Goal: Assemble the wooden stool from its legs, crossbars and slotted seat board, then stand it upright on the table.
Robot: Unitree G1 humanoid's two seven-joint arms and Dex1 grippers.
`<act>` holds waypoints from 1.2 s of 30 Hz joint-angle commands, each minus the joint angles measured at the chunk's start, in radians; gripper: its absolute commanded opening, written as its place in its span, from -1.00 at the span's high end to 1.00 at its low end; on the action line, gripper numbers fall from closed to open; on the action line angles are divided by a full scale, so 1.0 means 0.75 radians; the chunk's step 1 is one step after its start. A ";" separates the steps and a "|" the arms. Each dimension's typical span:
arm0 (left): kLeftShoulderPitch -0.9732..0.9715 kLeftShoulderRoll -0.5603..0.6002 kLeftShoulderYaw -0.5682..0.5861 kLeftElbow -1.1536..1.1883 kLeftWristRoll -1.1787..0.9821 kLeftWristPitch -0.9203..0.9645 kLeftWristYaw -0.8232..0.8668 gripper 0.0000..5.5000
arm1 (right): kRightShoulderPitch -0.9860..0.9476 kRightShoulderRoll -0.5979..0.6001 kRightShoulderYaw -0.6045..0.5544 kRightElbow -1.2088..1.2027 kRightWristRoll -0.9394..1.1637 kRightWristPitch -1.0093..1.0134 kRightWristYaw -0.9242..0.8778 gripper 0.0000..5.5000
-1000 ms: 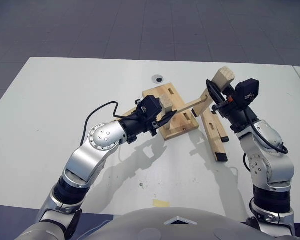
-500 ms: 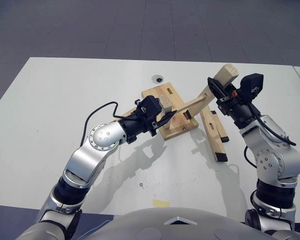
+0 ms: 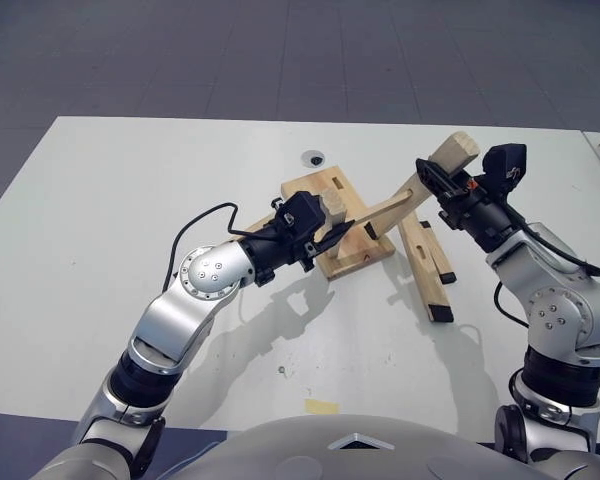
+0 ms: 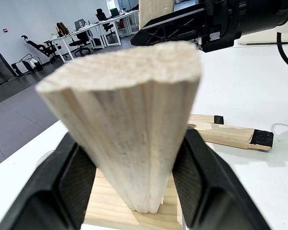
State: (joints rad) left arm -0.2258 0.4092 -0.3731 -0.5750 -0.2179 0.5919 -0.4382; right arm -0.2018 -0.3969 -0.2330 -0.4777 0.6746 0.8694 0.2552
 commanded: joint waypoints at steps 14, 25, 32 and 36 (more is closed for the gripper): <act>-0.187 -0.050 0.306 -0.041 -0.352 0.136 -0.145 0.22 | 0.228 -0.003 0.409 0.218 -0.178 0.234 -0.136 0.63; -0.555 0.022 0.750 0.033 -0.747 0.252 -0.061 -0.47 | -0.011 0.173 0.222 0.114 -0.155 -0.053 -0.200 0.50; -0.679 -0.021 0.797 0.162 -0.734 0.201 0.090 -0.91 | -0.149 0.241 0.064 0.073 -0.039 -0.186 -0.159 0.08; -0.707 -0.018 0.825 0.187 -0.783 0.203 0.121 -0.96 | -0.444 0.163 -0.134 0.131 0.122 -0.194 -0.165 -0.19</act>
State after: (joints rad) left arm -0.7370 0.3959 0.2383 -0.4438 -0.7916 0.7491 -0.3587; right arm -0.4138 -0.2383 -0.2696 -0.4010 0.7121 0.7278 0.1373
